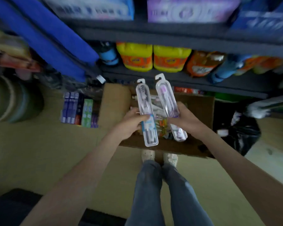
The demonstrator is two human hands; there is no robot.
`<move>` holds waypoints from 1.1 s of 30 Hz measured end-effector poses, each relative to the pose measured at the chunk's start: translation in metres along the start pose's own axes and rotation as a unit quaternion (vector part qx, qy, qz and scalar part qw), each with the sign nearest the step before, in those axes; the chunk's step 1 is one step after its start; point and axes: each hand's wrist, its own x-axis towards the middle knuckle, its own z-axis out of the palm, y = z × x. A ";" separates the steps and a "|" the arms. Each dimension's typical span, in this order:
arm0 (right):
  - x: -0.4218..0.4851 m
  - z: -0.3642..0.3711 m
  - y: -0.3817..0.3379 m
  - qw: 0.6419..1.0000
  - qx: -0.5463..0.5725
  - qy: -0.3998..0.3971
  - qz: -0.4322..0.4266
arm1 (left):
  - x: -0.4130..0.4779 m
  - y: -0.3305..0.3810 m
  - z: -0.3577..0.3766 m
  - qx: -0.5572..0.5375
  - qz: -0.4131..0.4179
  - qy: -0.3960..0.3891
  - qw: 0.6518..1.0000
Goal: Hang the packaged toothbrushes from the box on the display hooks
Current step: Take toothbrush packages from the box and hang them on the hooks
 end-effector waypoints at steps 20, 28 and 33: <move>-0.173 -0.068 -0.352 0.920 0.071 0.163 -0.349 | -0.276 0.291 0.007 0.079 0.409 -0.064 0.907; -0.178 -0.053 -0.427 0.870 0.097 0.256 -0.410 | -0.296 0.364 -0.035 0.143 0.472 -0.069 0.867; -0.194 -0.065 -0.450 0.847 0.093 0.320 -0.414 | -0.302 0.400 -0.046 0.128 0.498 -0.085 0.853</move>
